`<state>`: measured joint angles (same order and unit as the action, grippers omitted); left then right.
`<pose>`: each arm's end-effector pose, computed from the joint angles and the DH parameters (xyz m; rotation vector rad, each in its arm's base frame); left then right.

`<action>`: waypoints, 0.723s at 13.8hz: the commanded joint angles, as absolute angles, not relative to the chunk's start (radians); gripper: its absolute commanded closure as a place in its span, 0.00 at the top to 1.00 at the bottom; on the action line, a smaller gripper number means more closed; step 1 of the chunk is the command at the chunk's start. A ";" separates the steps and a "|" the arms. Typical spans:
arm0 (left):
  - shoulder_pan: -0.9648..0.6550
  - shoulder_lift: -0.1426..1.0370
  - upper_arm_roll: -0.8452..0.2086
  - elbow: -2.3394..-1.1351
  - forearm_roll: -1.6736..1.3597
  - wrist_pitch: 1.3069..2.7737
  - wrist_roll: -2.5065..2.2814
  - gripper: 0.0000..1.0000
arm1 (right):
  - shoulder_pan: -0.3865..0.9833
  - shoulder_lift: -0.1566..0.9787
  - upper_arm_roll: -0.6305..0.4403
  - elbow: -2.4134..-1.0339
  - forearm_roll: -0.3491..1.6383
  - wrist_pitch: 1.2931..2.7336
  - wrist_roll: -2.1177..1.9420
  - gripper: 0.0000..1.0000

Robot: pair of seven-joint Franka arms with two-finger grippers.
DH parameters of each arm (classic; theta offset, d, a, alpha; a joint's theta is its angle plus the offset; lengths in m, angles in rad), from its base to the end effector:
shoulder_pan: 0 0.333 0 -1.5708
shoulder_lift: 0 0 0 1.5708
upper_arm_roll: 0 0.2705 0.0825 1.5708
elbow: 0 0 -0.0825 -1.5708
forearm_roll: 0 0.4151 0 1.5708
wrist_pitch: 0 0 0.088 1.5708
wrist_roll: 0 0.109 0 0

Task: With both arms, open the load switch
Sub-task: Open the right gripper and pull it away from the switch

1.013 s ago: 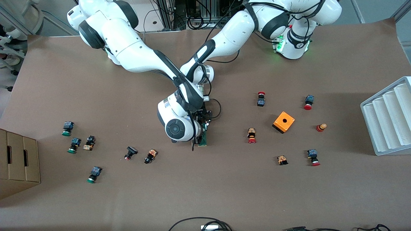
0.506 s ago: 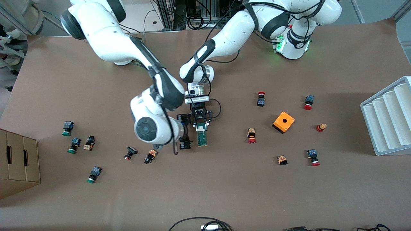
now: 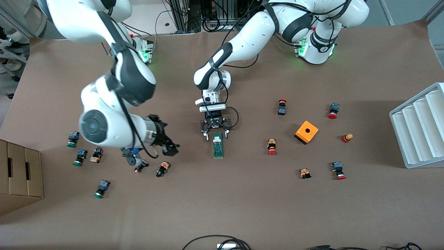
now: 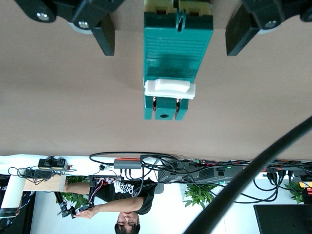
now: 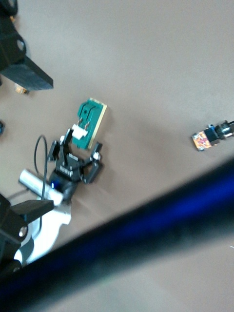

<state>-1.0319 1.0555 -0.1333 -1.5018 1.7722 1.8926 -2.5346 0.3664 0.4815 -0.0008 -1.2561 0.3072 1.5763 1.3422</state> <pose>0.3291 -0.5648 -0.0001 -2.4434 -0.1669 -1.8658 0.6341 0.2780 0.4303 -2.6466 1.4514 0.5119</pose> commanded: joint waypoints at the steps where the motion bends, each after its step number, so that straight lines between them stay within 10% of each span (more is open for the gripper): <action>1: -1.026 1.060 -0.146 -1.480 1.770 1.893 -2.534 1.00 | 0.289 0.361 0.011 -1.311 0.291 1.467 1.122 1.00; 10: -1.028 1.002 -0.153 -1.486 1.697 1.893 -2.523 1.00 | -0.020 0.089 0.081 -1.373 0.092 1.290 0.251 1.00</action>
